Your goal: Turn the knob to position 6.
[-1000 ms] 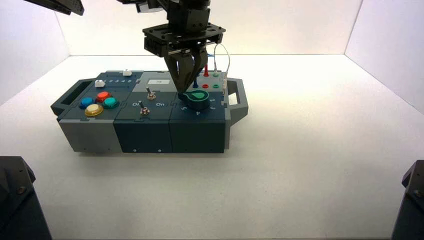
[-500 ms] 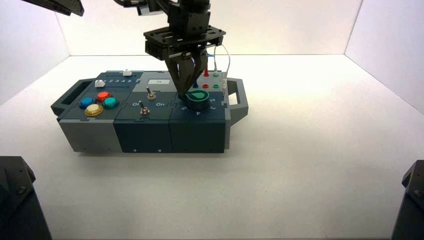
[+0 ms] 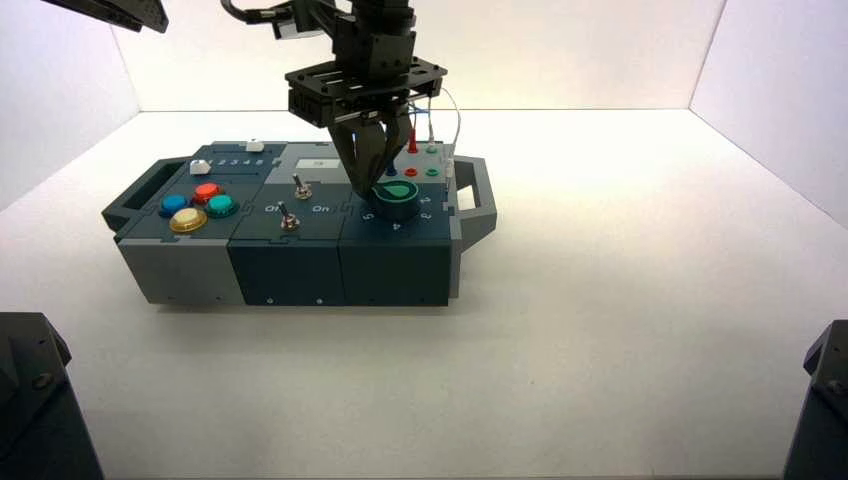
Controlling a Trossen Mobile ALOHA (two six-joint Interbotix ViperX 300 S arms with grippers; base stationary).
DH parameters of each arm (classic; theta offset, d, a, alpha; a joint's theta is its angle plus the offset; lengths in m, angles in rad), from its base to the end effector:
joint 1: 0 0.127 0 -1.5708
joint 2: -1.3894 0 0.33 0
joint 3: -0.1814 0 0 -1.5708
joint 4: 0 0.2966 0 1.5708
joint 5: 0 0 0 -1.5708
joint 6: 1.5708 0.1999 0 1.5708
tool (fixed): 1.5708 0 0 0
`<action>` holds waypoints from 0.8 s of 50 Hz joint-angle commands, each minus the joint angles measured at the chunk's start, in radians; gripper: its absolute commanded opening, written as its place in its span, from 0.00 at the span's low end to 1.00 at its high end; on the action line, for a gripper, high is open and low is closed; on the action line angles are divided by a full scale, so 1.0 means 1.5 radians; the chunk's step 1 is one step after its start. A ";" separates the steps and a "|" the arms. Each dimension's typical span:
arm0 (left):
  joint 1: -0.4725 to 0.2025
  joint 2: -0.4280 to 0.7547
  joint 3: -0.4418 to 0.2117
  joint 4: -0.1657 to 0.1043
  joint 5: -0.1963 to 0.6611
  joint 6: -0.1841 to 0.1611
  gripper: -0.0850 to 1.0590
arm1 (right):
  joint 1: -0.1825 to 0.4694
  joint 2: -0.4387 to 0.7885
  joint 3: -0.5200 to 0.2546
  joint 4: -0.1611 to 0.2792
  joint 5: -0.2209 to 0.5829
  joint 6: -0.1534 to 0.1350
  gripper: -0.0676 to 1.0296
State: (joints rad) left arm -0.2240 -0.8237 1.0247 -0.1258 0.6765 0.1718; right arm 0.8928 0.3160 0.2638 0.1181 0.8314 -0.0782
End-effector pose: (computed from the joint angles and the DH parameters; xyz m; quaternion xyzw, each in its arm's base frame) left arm 0.2119 -0.0644 0.1792 0.0636 0.4166 -0.1520 0.8940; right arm 0.2611 0.3520 0.0580 -0.2532 0.5956 0.3583 0.6729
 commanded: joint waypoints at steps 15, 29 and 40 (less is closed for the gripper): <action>0.004 0.001 -0.008 0.001 -0.006 0.000 0.38 | -0.007 -0.010 -0.022 -0.001 -0.002 0.001 0.08; 0.003 0.001 -0.008 0.001 -0.006 0.000 0.38 | -0.010 -0.008 -0.024 -0.001 -0.002 0.001 0.08; 0.004 0.001 -0.008 0.002 -0.006 0.000 0.38 | -0.010 -0.010 -0.024 -0.001 -0.002 0.001 0.08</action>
State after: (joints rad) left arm -0.2240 -0.8237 1.0247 -0.1258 0.6765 0.1718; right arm 0.8790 0.3237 0.2546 0.1150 0.8330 -0.0782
